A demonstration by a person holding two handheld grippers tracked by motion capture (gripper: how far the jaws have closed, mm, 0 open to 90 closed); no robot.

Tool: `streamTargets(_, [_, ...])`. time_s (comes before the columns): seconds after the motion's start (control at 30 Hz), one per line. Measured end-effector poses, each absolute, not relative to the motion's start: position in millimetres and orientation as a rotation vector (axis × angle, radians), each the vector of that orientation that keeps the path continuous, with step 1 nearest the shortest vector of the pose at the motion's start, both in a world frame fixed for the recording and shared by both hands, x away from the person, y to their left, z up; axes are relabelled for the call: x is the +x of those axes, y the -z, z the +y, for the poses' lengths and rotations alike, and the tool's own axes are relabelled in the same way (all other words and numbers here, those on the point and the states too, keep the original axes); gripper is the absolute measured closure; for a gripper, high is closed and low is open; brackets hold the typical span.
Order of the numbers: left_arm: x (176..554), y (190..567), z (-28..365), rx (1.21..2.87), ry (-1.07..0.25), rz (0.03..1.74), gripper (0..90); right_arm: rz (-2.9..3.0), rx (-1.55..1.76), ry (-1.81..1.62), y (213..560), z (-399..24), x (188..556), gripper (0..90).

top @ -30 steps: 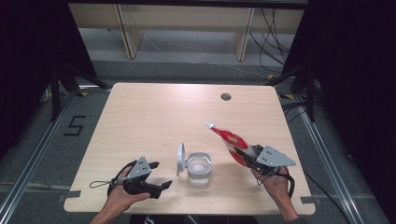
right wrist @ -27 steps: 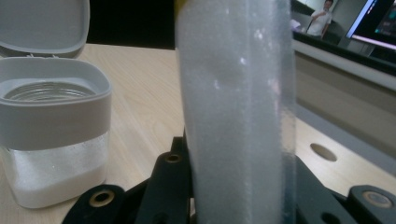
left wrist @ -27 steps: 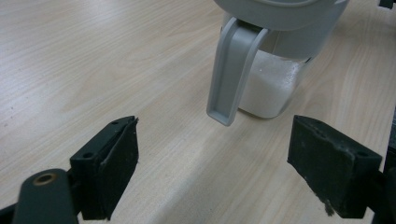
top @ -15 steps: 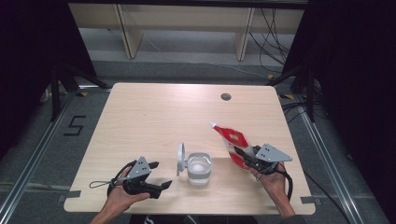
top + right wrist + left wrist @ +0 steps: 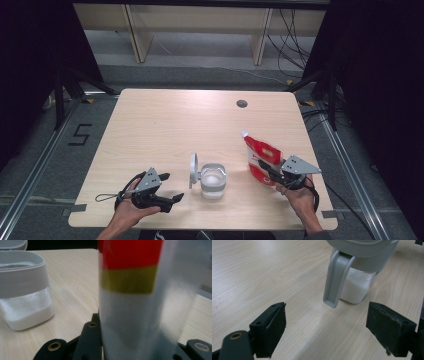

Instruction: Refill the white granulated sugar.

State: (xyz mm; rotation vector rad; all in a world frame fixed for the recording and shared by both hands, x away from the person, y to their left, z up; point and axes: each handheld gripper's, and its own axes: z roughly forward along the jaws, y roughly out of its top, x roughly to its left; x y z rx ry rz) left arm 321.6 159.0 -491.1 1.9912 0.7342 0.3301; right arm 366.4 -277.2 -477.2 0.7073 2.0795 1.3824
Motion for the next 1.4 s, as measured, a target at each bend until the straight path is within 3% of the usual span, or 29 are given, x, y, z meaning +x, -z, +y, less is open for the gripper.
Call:
streamTargets(0.33, [322.2, 491.2, 158.9, 2.000, -0.339, 0.724, 15.8, 2.068, 0.787, -1.426, 476.2, -287.4, 358.8, 74.1])
streamTargets(0.87, [323.2, 491.2, 159.4, 1.965, -0.305, 0.756, 15.8, 2.019, 0.992, -1.408, 470.6, -299.6, 335.2, 35.8])
streamTargets(1.1, [324.2, 490.5, 159.9, 1.956, -0.303, 0.762, 15.8, 2.018, 1.117, -1.374, 471.5, -304.4, 324.6, 26.9])
streamTargets(1.4, [322.8, 488.1, 160.1, 1.948, -0.311, 0.752, 15.8, 2.050, 1.145, -1.276, 472.8, -311.3, 306.6, 22.4])
